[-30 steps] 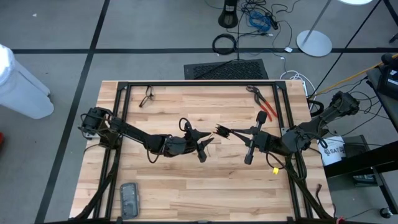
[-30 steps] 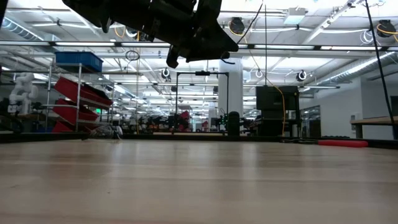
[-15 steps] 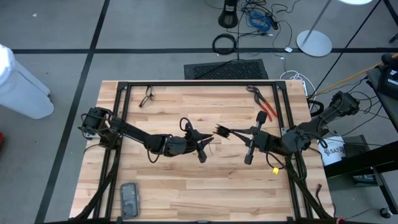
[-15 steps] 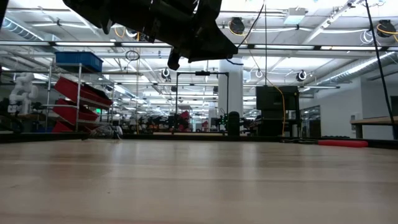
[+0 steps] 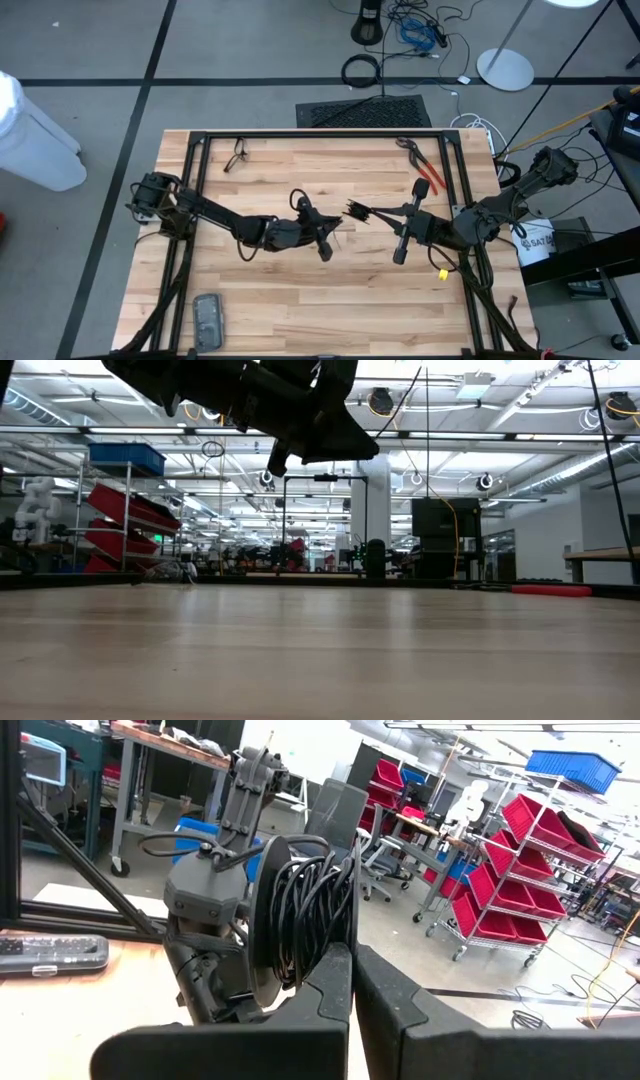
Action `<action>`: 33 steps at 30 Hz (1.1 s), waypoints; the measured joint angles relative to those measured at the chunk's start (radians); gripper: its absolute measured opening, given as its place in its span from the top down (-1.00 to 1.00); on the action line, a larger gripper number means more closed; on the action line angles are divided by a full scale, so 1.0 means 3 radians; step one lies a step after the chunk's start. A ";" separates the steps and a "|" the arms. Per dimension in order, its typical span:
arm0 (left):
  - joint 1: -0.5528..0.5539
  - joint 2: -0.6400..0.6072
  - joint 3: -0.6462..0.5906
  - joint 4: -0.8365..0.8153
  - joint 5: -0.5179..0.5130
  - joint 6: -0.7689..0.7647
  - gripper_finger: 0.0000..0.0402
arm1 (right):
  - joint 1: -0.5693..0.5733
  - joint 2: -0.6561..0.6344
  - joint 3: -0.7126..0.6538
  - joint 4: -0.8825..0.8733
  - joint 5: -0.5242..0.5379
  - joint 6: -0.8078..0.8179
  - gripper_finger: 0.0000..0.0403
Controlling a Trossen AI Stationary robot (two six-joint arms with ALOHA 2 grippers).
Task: Coil cords
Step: Coil the black wire onto the spool
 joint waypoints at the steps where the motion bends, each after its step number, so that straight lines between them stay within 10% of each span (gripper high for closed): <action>1: 0.0006 0.0000 0.0000 -0.0018 0.0000 -0.0001 0.86 | 0.0000 0.0000 0.0000 0.0001 -0.0001 0.0000 1.00; 33: 0.0023 0.0432 0.0801 0.0030 0.0172 0.0278 0.99 | -0.0029 0.0223 0.0001 0.0119 0.0451 -0.0137 1.00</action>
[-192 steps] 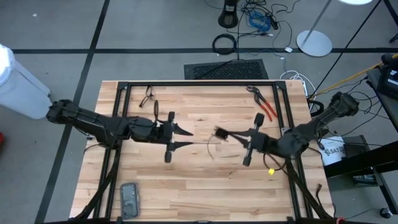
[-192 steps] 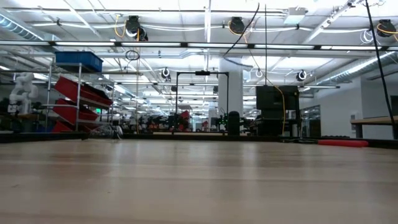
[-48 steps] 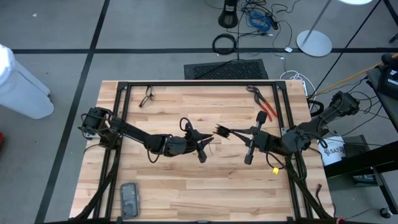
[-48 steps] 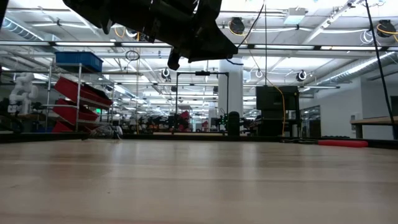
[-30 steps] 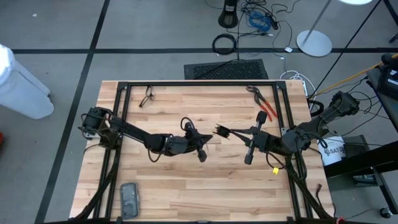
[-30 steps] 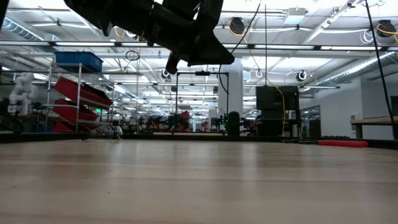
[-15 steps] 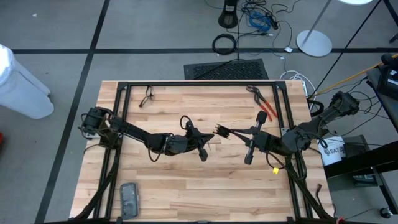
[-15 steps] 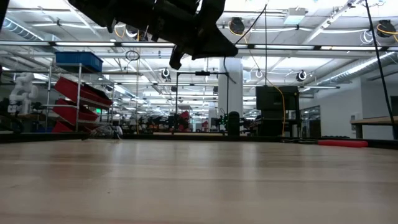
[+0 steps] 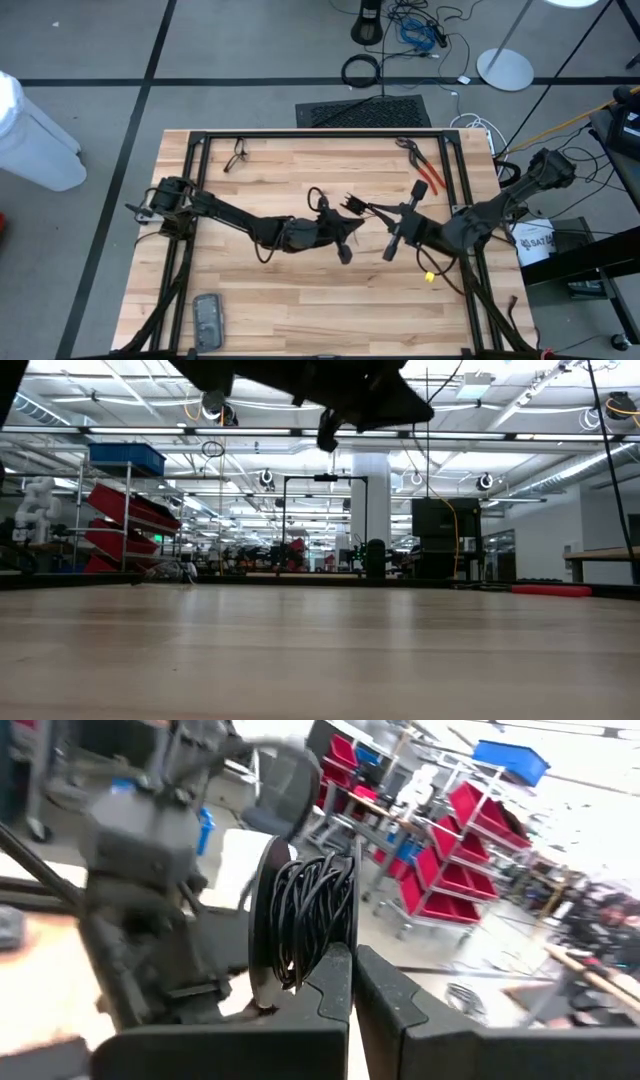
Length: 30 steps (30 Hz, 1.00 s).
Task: Coil cords
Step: Coil the black wire onto the spool
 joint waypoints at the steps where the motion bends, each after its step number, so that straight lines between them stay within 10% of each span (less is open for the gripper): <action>1: -0.0009 0.0001 0.0032 0.0000 -0.0001 0.0038 0.99 | 0.0000 0.0009 0.0000 -0.0009 0.0041 -0.0026 1.00; 30: -0.0678 -0.0672 0.0327 -0.0090 -0.0739 0.1447 1.00 | 0.0001 0.0014 0.0000 -0.0408 0.0031 0.0201 1.00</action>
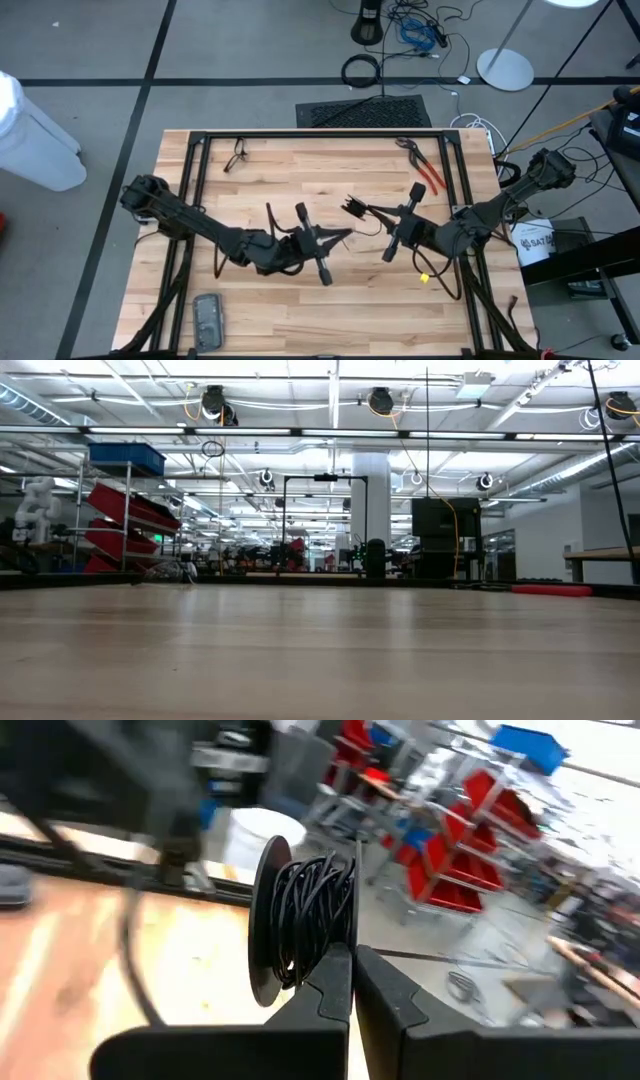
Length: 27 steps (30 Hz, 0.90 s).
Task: Coil cords
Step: Coil the black wire onto the spool
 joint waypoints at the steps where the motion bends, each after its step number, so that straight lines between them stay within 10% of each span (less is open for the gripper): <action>1: -0.0002 -0.0010 0.0006 -0.0013 -0.0063 0.0075 1.00 | -0.0001 0.0000 0.0000 -0.0012 -0.0074 0.0000 1.00; 19: -0.0274 -0.0412 0.0014 -0.1096 -0.1764 0.0468 1.00 | 0.0084 -0.0194 0.0000 -0.0170 -0.0497 0.0237 1.00; 27: -0.0225 -0.0413 0.0012 -0.1540 -0.1816 -0.0025 1.00 | 0.0092 -0.0319 0.0000 -0.0168 -0.0878 0.0326 1.00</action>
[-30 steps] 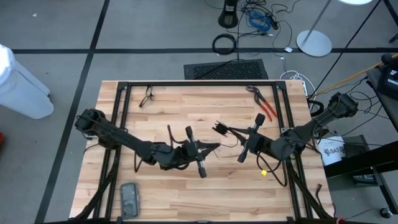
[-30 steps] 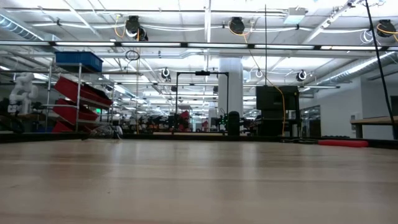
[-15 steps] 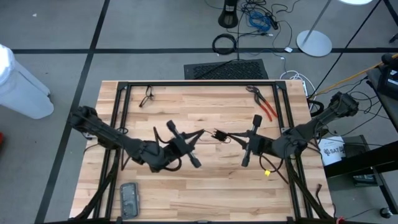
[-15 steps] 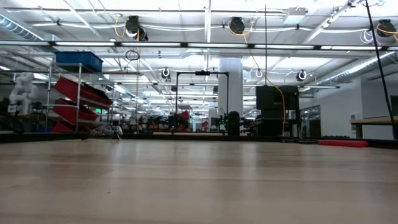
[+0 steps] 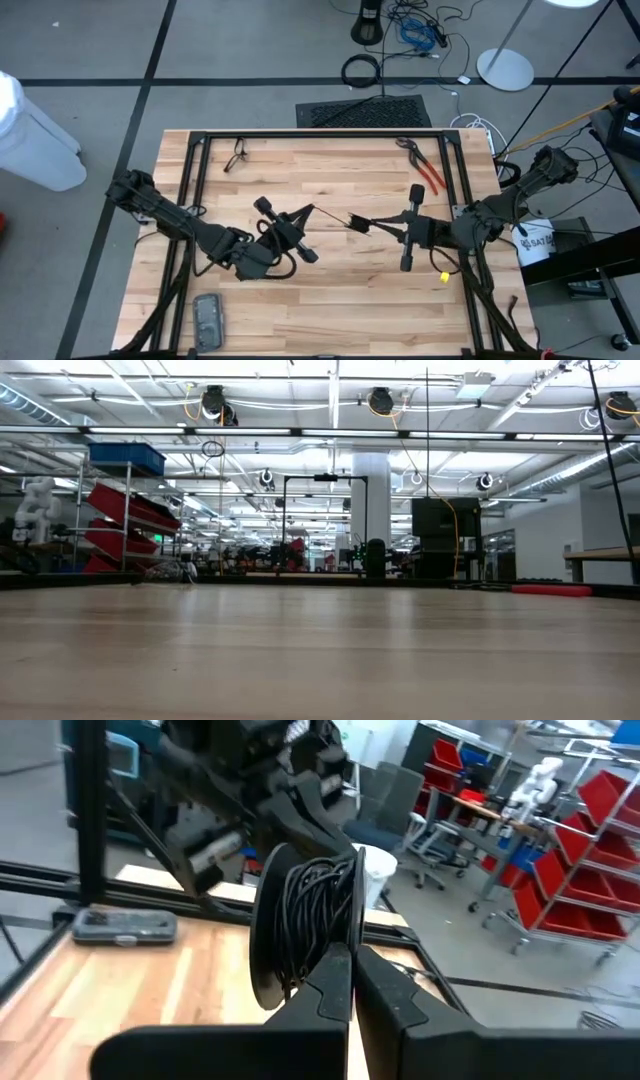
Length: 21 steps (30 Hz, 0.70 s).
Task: Coil cords
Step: Coil the black wire onto the spool
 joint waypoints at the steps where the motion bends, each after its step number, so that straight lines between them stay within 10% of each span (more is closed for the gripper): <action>1: 0.0018 0.0000 0.0000 -0.0051 0.0045 -0.0106 1.00 | -0.0001 -0.0009 0.0000 0.0001 -0.0035 0.0001 1.00; 21: 0.0413 0.0144 -0.0118 -0.0064 0.0867 -0.0850 1.00 | -0.0377 -0.0025 0.0000 0.0134 -0.0500 0.0448 1.00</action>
